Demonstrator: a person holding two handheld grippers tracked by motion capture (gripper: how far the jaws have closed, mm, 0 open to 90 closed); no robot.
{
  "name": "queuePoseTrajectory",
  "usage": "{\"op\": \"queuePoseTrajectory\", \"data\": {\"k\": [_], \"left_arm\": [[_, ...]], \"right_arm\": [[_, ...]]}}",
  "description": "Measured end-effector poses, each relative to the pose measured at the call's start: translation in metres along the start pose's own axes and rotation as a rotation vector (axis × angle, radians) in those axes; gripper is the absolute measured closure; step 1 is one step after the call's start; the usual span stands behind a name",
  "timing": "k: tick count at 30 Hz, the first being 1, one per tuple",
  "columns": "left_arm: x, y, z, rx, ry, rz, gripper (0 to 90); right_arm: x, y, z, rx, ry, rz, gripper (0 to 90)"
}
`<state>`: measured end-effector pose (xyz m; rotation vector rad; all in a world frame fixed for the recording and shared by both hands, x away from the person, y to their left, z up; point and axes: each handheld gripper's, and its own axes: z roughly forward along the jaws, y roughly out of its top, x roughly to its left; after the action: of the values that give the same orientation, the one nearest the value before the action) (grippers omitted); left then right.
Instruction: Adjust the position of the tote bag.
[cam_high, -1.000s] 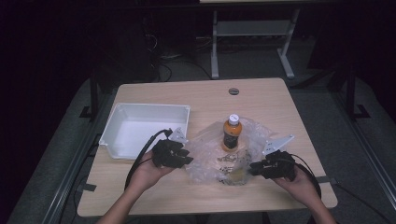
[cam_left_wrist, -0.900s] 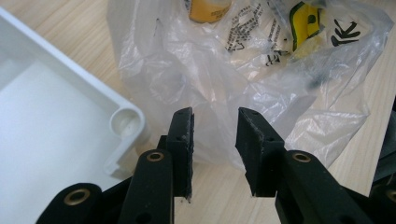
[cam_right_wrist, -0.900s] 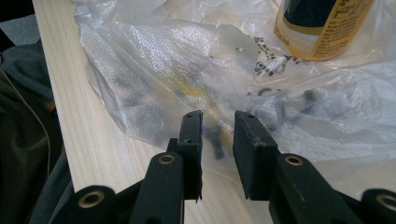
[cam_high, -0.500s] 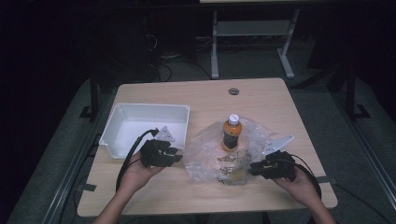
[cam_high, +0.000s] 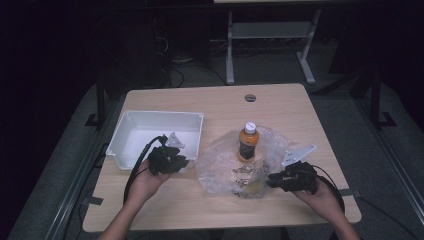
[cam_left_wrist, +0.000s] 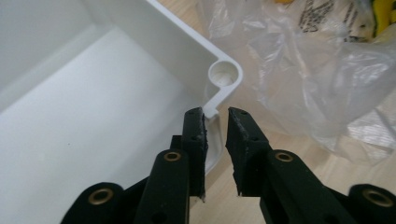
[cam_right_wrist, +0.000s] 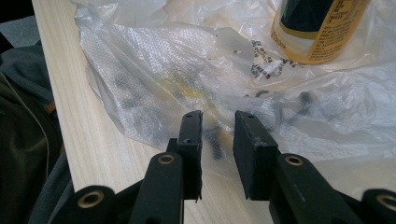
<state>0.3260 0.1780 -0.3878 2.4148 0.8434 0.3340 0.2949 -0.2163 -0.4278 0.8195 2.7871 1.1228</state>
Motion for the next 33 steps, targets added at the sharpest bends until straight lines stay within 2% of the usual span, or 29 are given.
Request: {"op": "queuePoseTrajectory", "data": {"k": [1,4,9,15,18,23,26,27,33], "left_arm": [[0.000,0.001,0.001,0.003,0.004,0.010,78.9],[0.000,0.004,0.005,0.005,0.003,-0.001,79.6],[0.000,0.010,0.009,0.008,0.015,0.014,80.1],[0.003,0.015,0.013,0.005,0.006,0.008,80.1],[0.003,0.015,0.010,-0.003,-0.027,-0.016,74.0],[0.001,0.019,0.001,-0.029,-0.035,-0.003,70.9],[-0.002,0.028,-0.005,-0.051,-0.052,0.005,70.0],[-0.005,0.034,-0.008,-0.058,-0.057,0.020,69.7],[-0.011,0.052,-0.012,-0.078,-0.100,0.035,66.3]], "right_arm": [[0.000,0.000,0.000,-0.004,0.002,-0.006,72.1],[0.000,0.000,-0.002,-0.007,-0.003,-0.008,72.1],[0.000,-0.001,-0.004,-0.014,-0.002,-0.008,72.1],[0.000,-0.002,-0.007,-0.024,-0.003,-0.009,72.0],[0.000,-0.003,-0.008,-0.032,-0.003,-0.002,69.2],[-0.001,-0.003,-0.011,-0.044,-0.015,0.004,65.5],[-0.002,-0.003,-0.014,-0.053,-0.028,0.011,63.7],[-0.002,-0.004,-0.016,-0.058,-0.033,0.014,62.9],[-0.007,-0.008,-0.025,-0.076,-0.058,0.035,58.3]]}}
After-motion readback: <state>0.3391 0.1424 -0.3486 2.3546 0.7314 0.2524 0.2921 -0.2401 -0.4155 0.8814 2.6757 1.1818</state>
